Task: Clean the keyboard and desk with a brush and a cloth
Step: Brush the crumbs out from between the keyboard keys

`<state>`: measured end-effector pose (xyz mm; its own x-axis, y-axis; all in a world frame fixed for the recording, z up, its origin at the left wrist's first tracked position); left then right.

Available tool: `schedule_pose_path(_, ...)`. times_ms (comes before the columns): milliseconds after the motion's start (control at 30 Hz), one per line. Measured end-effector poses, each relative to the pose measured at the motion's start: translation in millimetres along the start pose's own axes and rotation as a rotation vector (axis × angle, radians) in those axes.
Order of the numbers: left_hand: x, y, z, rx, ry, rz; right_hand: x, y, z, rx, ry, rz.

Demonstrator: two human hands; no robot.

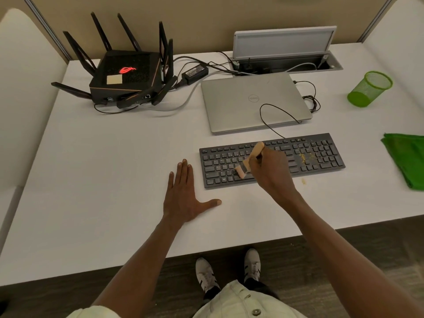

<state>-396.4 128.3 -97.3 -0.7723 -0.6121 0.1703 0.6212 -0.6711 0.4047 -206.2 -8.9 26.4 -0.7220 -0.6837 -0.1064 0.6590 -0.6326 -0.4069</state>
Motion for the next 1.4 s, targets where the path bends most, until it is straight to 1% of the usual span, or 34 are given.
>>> schedule_pose_path(100, 0.4, -0.3, 0.6, 0.001, -0.002, 0.000, -6.5, -4.6, -1.1, -0.007, 0.022, 0.008)
schedule_pose_path(233, 0.8, -0.1, 0.9, -0.005, 0.004, 0.004, -7.5, -7.0, -2.8, 0.057, -0.035, 0.089)
schedule_pose_path(367, 0.1, -0.7, 0.0, -0.002, -0.001, 0.007, -7.2, -14.2, 5.0, -0.001, 0.012, 0.088)
schedule_pose_path(433, 0.3, -0.3, 0.7, 0.003, -0.007, 0.007, -6.1, -20.3, 5.9, 0.013, -0.024, 0.138)
schedule_pose_path(500, 0.3, -0.4, 0.8, 0.002, 0.001, 0.008, -4.6, -24.0, 8.1, 0.101, -0.103, 0.198)
schedule_pose_path(533, 0.6, -0.1, 0.8, 0.005, -0.001, 0.008, -4.5, -25.2, 10.7, 0.124, -0.115, 0.219)
schedule_pose_path(600, 0.6, 0.2, 0.6, 0.013, -0.004, 0.006, -4.8, -28.3, 13.9, 0.093, -0.077, 0.248)
schedule_pose_path(667, 0.6, 0.2, 0.8, 0.004, -0.010, 0.010, -3.9, -30.8, 10.9, 0.038, -0.037, 0.218)
schedule_pose_path(733, 0.6, 0.1, 1.1, -0.008, -0.012, 0.014, -1.8, -26.8, 6.0, 0.017, -0.035, 0.156)
schedule_pose_path(833, 0.9, 0.1, 1.1, 0.008, -0.009, 0.011, 1.5, -3.0, 6.9, 0.006, -0.038, 0.022)
schedule_pose_path(933, 0.3, -0.1, 1.0, 0.006, -0.013, 0.013, 5.0, 20.6, 20.3, 0.028, 0.039, -0.098)
schedule_pose_path(1000, -0.1, 0.3, 0.7, -0.001, -0.011, 0.008, 5.8, 21.4, 28.0, 0.008, 0.087, -0.104)
schedule_pose_path(1033, 0.3, 0.2, 0.8, 0.002, -0.007, 0.003, 6.0, 17.1, 28.4, -0.011, 0.086, -0.089)
schedule_pose_path(1167, 1.4, -0.1, 1.7, 0.011, -0.001, 0.003, 11.2, -6.4, 6.7, -0.077, -0.021, -0.024)
schedule_pose_path(1233, 1.7, 0.4, 2.2, 0.006, -0.007, 0.004, 16.3, -6.1, -1.6, -0.095, -0.043, -0.012)
schedule_pose_path(1333, 1.4, 0.0, 2.1, 0.012, -0.006, 0.007, 19.7, 13.0, 5.7, -0.121, -0.016, -0.060)
schedule_pose_path(1400, 1.3, 0.2, 1.3, 0.006, -0.009, 0.004, 18.7, 28.3, 16.6, -0.083, 0.049, -0.100)
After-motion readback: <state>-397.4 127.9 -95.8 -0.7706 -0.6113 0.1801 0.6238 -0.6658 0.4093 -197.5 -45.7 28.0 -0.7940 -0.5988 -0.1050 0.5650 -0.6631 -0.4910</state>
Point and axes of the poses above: each hand's wrist, its own x-axis away from the middle knuckle, its own z-axis out of the back of the hand, y = z × x, the point moved 4 cm from there along -x, towards the middle knuckle, and after that the axes turned 10 degrees about x, right-handed, at the moved point
